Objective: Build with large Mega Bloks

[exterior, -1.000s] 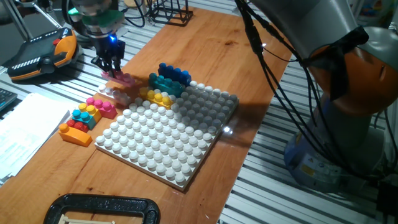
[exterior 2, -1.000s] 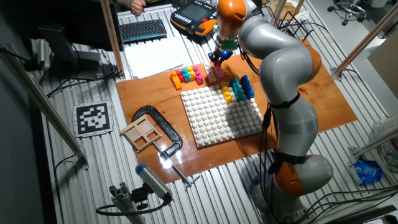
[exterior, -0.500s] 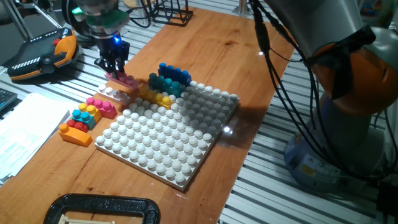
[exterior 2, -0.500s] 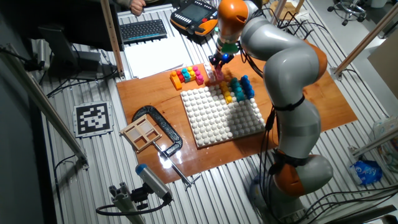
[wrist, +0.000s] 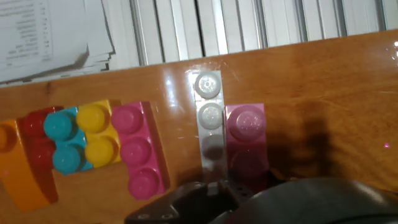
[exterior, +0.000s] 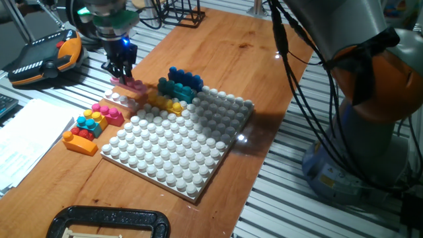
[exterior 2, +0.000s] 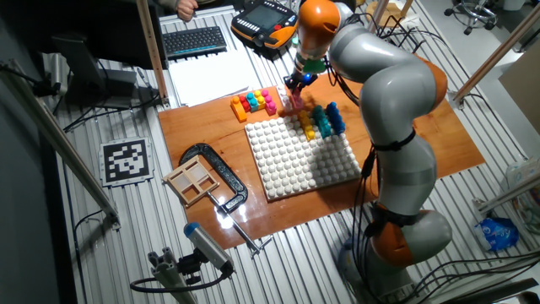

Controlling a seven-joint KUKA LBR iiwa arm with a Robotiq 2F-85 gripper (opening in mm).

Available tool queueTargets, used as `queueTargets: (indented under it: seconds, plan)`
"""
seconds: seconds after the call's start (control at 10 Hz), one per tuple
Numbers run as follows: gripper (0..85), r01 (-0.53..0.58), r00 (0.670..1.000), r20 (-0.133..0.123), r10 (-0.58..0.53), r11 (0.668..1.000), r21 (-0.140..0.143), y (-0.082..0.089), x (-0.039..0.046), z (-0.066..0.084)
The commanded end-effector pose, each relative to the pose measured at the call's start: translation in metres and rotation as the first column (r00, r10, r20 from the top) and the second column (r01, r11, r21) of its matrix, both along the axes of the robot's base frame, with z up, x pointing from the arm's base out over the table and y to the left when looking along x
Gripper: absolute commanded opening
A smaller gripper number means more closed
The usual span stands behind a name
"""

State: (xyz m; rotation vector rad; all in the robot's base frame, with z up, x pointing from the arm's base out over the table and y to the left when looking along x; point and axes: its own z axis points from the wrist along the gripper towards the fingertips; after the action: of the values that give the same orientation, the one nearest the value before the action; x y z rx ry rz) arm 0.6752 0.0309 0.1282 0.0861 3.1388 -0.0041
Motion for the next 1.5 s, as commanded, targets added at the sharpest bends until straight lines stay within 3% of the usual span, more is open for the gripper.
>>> queueTargets:
  seconds: [0.0, 0.3, 0.7, 0.8, 1.4]
  plan:
    - [0.0, 0.018, 1.0, -0.012, -0.018, 1.0, 0.007, 0.0, -0.0001, 0.0]
    - [0.0, 0.096, 0.995, -0.004, -0.096, 0.995, -0.01, 0.028, -0.0367, 0.007]
    - [0.0, 0.076, 0.996, 0.05, -0.076, 0.997, 0.001, 0.051, -0.074, -0.003]
    - [0.0, 0.058, 0.996, 0.063, -0.057, 0.998, -0.009, 0.056, -0.0817, -0.007]
    - [0.0, -0.003, 0.997, 0.074, 0.004, 1.0, -0.013, 0.063, -0.0987, -0.025]
